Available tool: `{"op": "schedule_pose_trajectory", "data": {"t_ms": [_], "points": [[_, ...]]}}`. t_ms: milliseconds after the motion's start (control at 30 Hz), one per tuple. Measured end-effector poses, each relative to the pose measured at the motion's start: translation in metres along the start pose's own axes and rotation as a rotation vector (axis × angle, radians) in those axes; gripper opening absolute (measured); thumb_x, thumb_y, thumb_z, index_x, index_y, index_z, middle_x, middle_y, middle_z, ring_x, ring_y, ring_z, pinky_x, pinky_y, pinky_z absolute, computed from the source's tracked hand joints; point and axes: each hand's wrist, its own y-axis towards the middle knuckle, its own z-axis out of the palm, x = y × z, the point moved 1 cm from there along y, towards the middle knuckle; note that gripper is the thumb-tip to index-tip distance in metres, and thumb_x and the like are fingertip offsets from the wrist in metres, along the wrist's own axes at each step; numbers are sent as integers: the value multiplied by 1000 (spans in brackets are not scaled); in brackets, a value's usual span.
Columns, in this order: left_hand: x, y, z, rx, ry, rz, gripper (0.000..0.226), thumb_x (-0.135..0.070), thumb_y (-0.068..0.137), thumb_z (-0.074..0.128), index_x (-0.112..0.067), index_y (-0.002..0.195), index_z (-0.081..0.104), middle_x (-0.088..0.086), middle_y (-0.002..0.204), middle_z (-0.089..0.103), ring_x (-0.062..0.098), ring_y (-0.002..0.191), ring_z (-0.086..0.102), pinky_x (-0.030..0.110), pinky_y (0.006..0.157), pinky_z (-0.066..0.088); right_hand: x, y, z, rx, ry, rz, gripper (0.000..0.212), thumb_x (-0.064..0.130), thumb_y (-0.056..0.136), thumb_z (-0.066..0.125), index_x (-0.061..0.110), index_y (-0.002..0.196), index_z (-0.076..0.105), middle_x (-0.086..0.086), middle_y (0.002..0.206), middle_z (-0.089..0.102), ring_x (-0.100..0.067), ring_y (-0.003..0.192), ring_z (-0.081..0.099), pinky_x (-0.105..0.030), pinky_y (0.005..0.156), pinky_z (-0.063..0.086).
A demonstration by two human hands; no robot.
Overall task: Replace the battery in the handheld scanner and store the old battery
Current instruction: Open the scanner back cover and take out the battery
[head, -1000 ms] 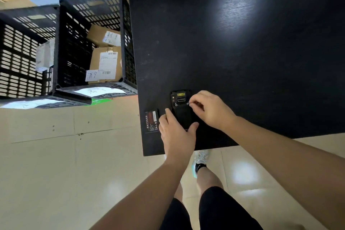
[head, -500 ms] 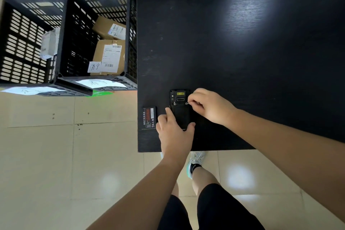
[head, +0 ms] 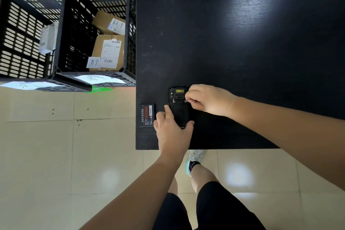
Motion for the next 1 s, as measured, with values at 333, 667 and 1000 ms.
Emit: {"op": "schedule_pose_trajectory", "data": {"t_ms": [333,667,1000], "points": [[4,2,0,-1,-13,14,94,-51,83,68,-13,155,20,0,132,39,21,125,34,36,107,37,-8,21,-14,263,-208,-179,20,15,98,47,8,109,62,-7,100,61,-25,85,58,-36,65,48],[6,3,2,4,10,20,97,-54,82,67,-12,155,19,1,130,40,22,122,35,37,108,39,-6,42,-30,540,-446,-335,32,12,101,40,10,132,48,-9,111,56,-25,90,57,-32,67,40],[0,0,-1,14,55,18,95,-54,84,63,-11,155,17,4,140,36,24,129,34,39,108,38,4,19,-17,219,-39,45,8,22,96,49,21,96,57,7,97,57,-14,80,56,-27,62,44]]}}
